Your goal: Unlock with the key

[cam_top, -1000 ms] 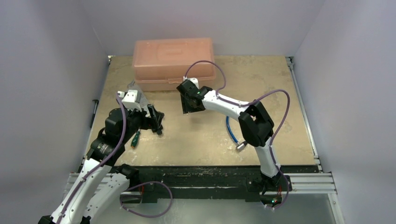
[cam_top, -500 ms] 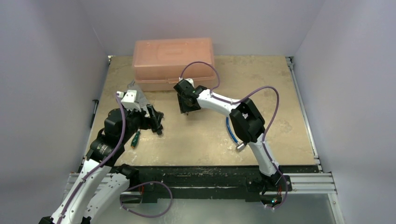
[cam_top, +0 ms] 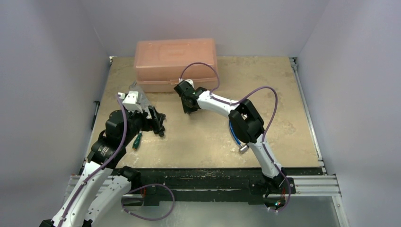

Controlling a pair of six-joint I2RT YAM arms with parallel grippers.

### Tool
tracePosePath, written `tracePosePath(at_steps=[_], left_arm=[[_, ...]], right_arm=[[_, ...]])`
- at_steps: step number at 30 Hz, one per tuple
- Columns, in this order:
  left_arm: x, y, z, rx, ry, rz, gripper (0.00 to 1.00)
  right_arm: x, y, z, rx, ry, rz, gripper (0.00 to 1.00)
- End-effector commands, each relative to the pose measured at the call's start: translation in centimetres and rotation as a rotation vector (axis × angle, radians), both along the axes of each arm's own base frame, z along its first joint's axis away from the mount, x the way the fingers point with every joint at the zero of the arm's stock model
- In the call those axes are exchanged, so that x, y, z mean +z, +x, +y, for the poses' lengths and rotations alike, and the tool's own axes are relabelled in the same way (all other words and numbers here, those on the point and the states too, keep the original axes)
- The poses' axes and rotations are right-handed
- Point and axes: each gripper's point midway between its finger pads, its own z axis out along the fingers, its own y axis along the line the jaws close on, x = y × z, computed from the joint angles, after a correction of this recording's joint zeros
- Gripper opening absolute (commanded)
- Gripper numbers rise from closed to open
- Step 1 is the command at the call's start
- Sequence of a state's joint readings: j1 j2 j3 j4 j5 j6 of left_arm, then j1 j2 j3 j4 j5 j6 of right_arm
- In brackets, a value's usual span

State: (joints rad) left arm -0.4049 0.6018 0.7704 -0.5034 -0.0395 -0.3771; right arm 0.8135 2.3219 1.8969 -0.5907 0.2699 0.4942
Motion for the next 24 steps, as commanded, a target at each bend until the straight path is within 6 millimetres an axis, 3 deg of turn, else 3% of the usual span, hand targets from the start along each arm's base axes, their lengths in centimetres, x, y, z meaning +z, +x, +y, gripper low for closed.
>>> tracePosePath(at_steps=[1,6,11,15,19,24], left_arm=[[0.5,0.3,0.2,0.003,0.004,-0.03,0.84],[0.6,0.4,0.2,0.001,0.003,-0.03,0.84],[0.5,0.4,0.1,-0.005,0.003,-0.029,0.84],[0.6,0.4,0.1,-0.008,0.001,-0.032,0.84],[0.7,0.3,-0.1,-0.02,-0.002,-0.039,0.84],[1.6,-0.8,-2.4,-0.165,-0.051,-0.07,0.84]], right_arm=[[-1.4,-0.5,-0.4,-0.003,-0.015,0.016,0.17],[-1.0,-1.1,-0.8,0.004,-0.009,0.023,0.0],[1.0,-1.8,-1.1,0.015,0.027,0.002,0.0],[4.0,-3.1,-0.8,0.067,0.125,-0.022,0.0],[8.2,-5.4,-0.2,0.166,0.274,-0.06,0.0],[13.1,-8.8,-0.3,0.329,0.428,-0.128,0.0]])
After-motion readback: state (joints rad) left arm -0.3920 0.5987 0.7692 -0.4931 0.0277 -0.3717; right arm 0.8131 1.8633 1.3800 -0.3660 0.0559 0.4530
